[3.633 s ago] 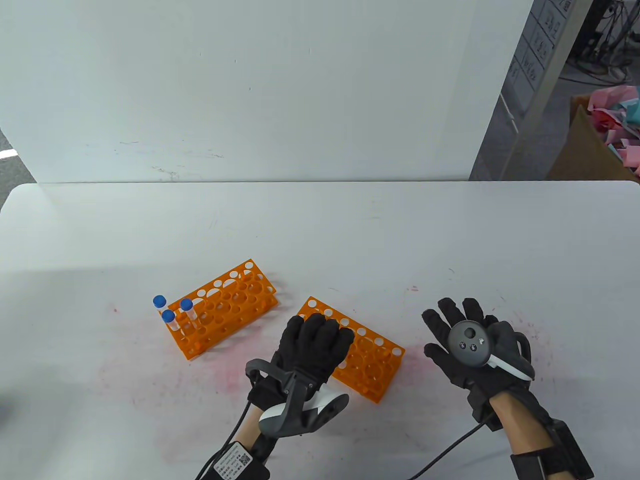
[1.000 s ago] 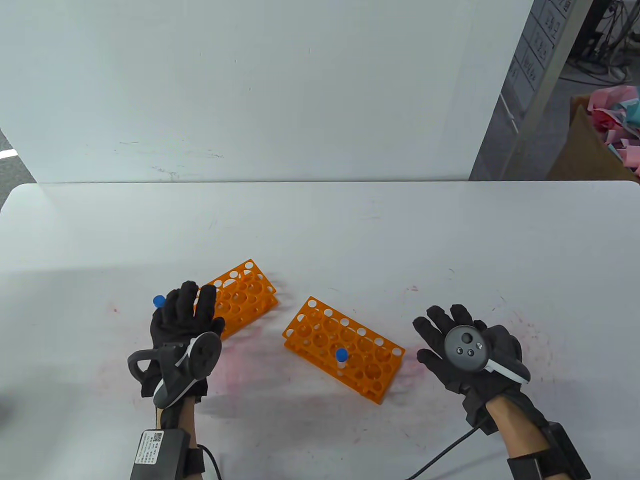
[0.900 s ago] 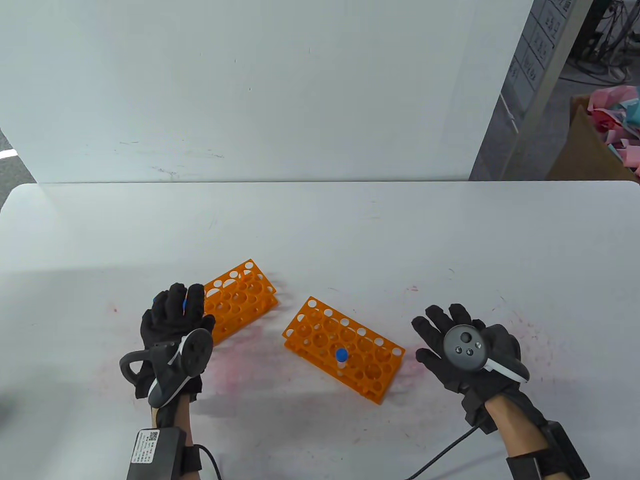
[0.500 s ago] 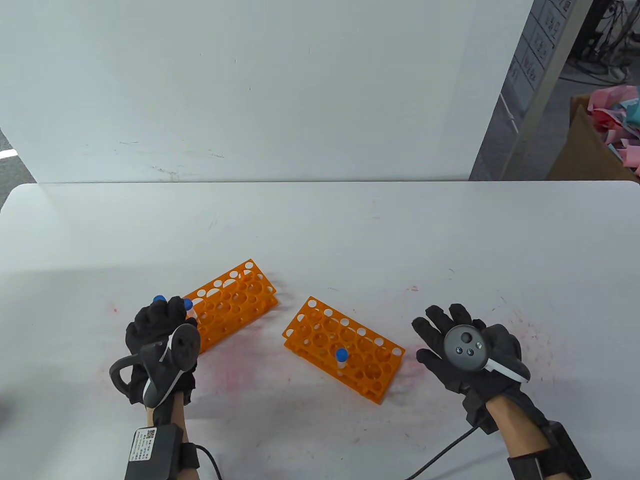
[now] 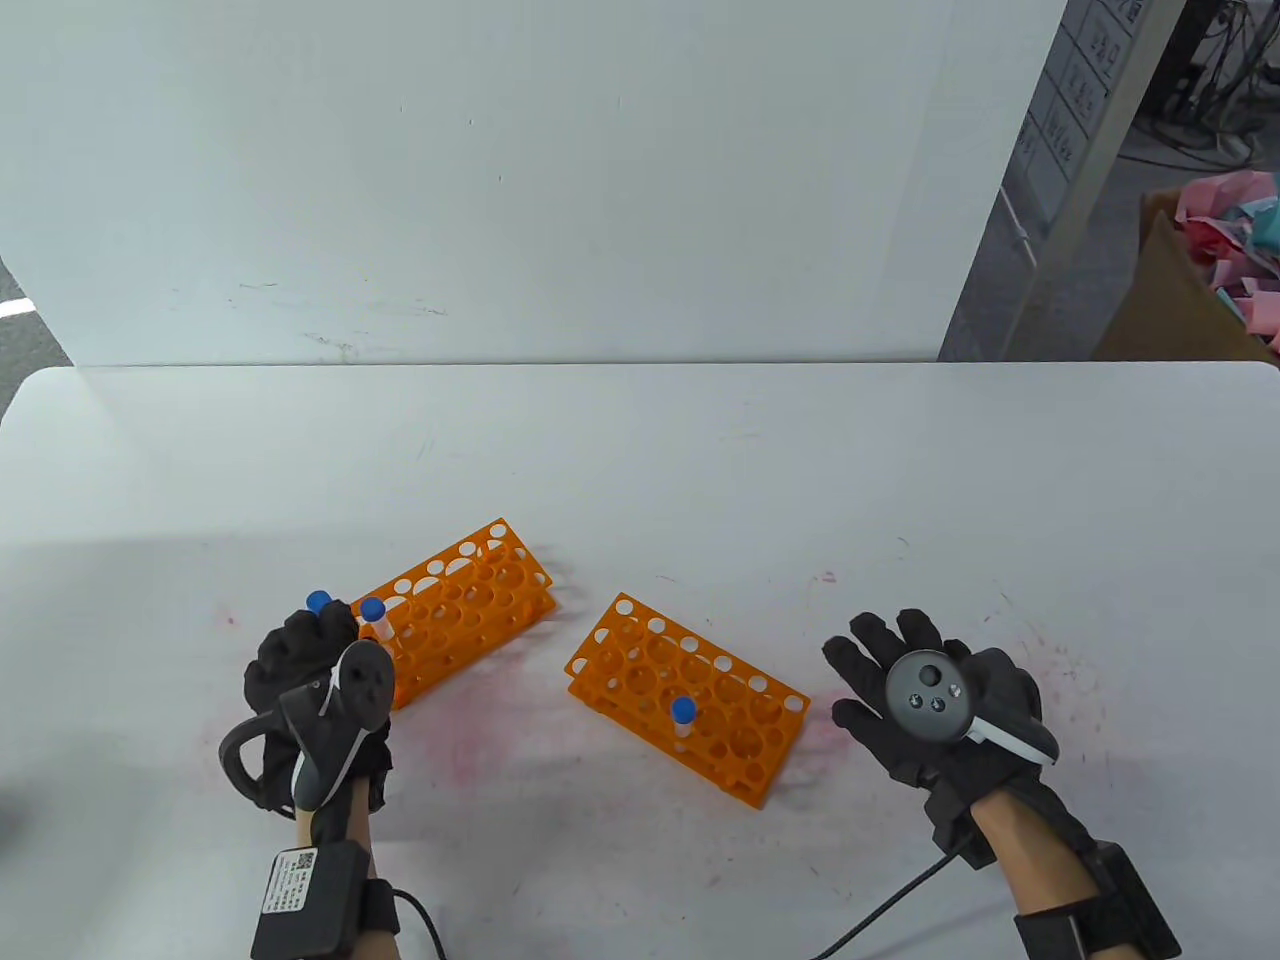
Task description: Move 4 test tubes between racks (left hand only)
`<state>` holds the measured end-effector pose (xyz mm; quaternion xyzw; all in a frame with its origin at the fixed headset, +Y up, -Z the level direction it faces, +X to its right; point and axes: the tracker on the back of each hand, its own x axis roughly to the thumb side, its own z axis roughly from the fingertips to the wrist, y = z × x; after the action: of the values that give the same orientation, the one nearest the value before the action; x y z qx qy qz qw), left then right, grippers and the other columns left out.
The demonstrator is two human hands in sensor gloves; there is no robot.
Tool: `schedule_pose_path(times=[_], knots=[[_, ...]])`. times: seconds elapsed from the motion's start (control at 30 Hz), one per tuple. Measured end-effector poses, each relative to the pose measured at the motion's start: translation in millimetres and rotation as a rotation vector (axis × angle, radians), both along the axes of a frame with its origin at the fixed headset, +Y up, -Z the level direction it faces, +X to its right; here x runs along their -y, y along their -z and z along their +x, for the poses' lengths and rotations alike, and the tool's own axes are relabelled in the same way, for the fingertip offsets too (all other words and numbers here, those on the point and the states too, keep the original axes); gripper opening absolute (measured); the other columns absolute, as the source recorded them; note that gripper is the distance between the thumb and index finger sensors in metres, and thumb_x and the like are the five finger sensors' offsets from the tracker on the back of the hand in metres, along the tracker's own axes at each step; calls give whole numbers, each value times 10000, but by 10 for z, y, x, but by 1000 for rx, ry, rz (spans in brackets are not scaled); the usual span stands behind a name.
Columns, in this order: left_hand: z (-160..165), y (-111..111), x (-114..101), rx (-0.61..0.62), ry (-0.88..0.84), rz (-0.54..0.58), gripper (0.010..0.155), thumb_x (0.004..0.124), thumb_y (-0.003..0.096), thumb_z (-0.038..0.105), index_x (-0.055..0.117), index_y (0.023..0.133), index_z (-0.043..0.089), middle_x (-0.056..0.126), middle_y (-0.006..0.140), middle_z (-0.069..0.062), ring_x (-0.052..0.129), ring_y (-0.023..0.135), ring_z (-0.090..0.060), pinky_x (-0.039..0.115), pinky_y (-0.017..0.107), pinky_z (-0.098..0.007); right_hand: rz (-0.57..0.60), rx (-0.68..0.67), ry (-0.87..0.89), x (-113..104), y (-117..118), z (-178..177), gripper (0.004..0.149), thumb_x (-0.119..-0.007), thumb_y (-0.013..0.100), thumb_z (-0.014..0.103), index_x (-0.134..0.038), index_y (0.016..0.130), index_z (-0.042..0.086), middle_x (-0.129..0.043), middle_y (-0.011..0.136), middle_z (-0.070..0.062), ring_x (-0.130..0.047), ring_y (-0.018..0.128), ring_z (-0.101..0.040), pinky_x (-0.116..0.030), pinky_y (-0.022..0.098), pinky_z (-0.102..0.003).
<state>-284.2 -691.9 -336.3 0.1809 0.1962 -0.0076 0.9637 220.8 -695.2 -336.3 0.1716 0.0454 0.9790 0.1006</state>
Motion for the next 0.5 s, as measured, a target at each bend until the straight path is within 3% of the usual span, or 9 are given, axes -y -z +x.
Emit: schedule_pose_path(times=[0.5], knots=[[14, 59, 28, -63, -81, 26, 550, 772, 479, 429, 561, 969, 292, 807, 976, -67, 871, 858, -356, 758, 618, -556, -17, 2, -5, 6, 6, -9, 623, -582, 536, 532, -443, 1091, 285, -356, 1200, -109, -302, 1029, -547, -359, 662, -776]])
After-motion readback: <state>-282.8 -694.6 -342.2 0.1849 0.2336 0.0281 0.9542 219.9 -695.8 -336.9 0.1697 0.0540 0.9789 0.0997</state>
